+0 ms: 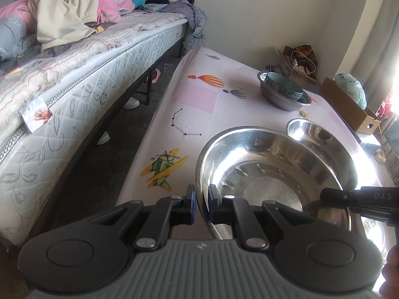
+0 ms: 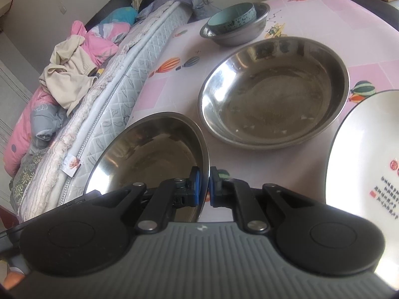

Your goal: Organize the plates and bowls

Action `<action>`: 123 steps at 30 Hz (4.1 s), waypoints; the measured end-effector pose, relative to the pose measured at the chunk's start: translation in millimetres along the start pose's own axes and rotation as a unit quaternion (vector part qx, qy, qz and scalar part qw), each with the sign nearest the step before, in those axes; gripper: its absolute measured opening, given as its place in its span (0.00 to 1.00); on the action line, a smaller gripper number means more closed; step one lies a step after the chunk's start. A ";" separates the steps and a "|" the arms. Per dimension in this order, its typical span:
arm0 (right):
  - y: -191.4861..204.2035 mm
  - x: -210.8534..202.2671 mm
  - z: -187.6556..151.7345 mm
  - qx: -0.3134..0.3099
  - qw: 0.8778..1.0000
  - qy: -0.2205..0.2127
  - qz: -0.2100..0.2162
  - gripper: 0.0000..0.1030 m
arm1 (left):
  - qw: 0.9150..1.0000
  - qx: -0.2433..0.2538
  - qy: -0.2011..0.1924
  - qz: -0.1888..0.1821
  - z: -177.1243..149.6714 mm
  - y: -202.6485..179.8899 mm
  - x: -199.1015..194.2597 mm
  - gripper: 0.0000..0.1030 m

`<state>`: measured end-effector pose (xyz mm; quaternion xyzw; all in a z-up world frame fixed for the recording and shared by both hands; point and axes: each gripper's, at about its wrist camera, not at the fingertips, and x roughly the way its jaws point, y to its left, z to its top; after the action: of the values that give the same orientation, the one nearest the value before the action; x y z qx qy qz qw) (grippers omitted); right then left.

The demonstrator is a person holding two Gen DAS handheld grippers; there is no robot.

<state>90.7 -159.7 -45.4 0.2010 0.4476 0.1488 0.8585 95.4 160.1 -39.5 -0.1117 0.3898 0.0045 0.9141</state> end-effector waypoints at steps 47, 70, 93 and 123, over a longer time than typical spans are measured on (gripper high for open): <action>-129.6 -9.3 97.7 0.073 0.995 -0.056 -0.036 0.09 | 0.995 0.083 0.033 -0.039 62.9 -148.4 108.6 0.12; -129.4 14.4 109.3 0.053 0.996 -0.047 -0.057 0.10 | 0.995 0.083 0.032 -0.042 66.0 -141.9 117.7 0.21; -161.0 5.7 130.2 0.145 0.988 0.014 0.056 0.47 | 0.995 0.069 0.050 -0.048 60.9 -132.8 120.3 0.20; -144.4 -84.7 82.3 0.032 0.988 -0.109 -0.109 0.66 | 0.991 0.101 0.011 -0.086 36.3 -148.6 59.4 0.60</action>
<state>122.7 -340.4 -11.8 0.1937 0.3754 0.0171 0.9062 176.7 18.0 -27.6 -0.0514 0.3870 -0.1147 0.9135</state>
